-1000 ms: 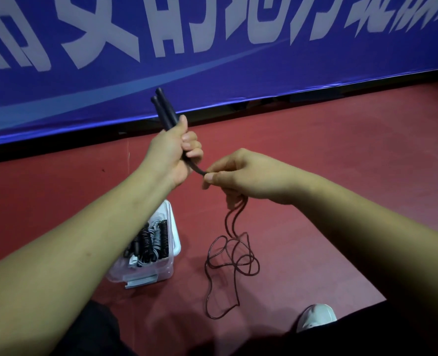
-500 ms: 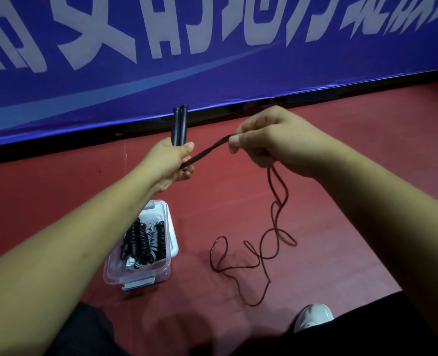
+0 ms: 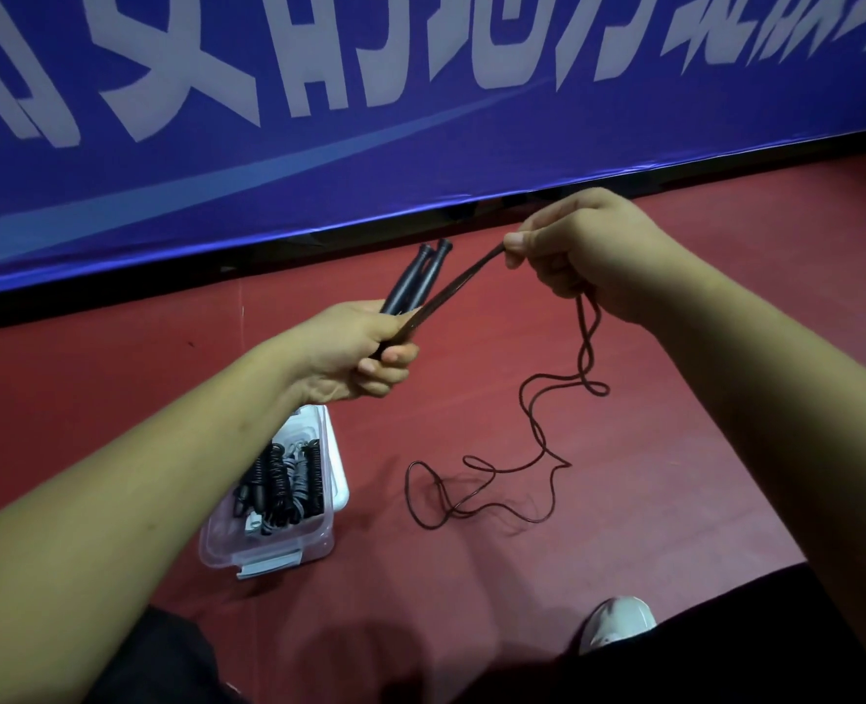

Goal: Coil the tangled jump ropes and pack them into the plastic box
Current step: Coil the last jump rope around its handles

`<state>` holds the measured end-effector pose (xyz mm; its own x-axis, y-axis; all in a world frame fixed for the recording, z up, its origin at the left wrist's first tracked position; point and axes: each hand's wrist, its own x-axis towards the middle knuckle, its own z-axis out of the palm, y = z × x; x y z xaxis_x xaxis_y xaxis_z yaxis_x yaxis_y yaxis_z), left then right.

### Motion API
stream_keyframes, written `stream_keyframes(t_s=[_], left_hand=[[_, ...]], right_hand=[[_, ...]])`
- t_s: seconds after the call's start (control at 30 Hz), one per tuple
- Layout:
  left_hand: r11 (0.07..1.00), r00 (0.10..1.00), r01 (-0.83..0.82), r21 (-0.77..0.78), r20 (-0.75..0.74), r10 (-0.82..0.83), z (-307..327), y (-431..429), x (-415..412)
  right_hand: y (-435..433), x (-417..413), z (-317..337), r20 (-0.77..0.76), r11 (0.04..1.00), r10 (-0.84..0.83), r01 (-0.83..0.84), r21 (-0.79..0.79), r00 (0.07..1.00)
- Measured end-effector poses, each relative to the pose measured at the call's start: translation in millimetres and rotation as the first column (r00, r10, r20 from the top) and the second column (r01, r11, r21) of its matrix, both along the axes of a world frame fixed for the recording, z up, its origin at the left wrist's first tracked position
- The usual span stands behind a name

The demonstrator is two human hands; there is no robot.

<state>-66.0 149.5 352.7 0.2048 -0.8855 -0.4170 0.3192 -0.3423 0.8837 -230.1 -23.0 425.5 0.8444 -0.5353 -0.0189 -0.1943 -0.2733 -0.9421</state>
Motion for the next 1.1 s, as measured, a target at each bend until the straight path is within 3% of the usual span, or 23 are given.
stream_keyframes(t_s=[0.17,0.33,0.5,0.6,0.7,0.77,1.0,1.1], left_hand=[[0.995,0.988,0.077,-0.059,-0.132,-0.085,4,1,-6],[0.989,0.988,0.141,-0.047,0.070,-0.138,4,2,-15],[0.963,0.960,0.263,0.052,0.085,-0.267,8,4,-18],[0.930,0.923,0.339,0.145,0.139,-0.358,9,7,-18],[0.883,0.855,0.404,0.239,0.245,-0.457,8,8,-23],[0.861,0.814,0.431,0.269,0.296,-0.500,8,10,-26],[0.758,0.657,0.612,0.225,0.387,-0.646,12,15,-45],[0.838,0.748,0.541,0.073,0.412,-0.519,22,16,-42]], right_hand=[[-10,-1,-8,-0.039,0.999,-0.038,0.038,-0.004,0.999],[-11,-1,-9,-0.054,0.998,-0.054,0.053,-0.024,0.997],[-11,-5,-9,-0.104,0.994,-0.028,0.017,-0.110,0.994],[-8,-8,-6,-0.147,0.957,0.009,-0.051,-0.286,0.989],[-6,-8,-2,-0.218,0.850,0.065,-0.169,-0.500,0.974],[-7,-7,-4,-0.240,0.809,0.081,-0.204,-0.551,0.967],[-17,0,-23,-0.208,0.885,0.175,-0.246,-0.394,0.962],[-19,0,-33,-0.171,0.935,0.151,-0.197,-0.296,0.974]])
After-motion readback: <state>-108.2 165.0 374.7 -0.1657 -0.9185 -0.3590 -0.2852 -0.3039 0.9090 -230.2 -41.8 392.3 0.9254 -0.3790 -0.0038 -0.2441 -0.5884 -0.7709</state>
